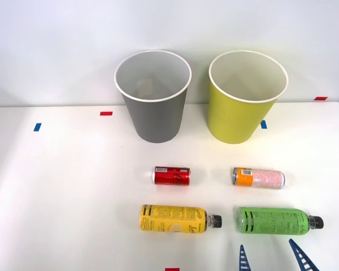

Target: Put cans in the gray bin, plastic bottles in the light green bin

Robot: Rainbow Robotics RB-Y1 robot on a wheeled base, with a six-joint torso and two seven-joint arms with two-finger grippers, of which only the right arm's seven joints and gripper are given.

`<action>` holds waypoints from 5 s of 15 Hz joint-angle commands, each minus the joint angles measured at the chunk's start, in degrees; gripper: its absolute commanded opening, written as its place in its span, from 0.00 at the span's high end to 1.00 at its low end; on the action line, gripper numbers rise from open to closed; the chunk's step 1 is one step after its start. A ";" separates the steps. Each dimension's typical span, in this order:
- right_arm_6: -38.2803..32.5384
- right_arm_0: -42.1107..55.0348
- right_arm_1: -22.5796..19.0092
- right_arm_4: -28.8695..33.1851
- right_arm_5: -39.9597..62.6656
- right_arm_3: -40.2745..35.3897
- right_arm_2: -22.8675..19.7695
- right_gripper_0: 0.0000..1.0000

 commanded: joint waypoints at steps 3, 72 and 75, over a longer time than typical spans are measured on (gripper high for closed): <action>0.00 0.00 0.00 0.00 0.00 0.00 0.00 0.00; 1.23 -0.09 -1.32 -18.90 30.59 -20.39 1.32 0.00; 0.79 0.70 -0.88 -22.94 42.89 -27.77 -0.88 0.00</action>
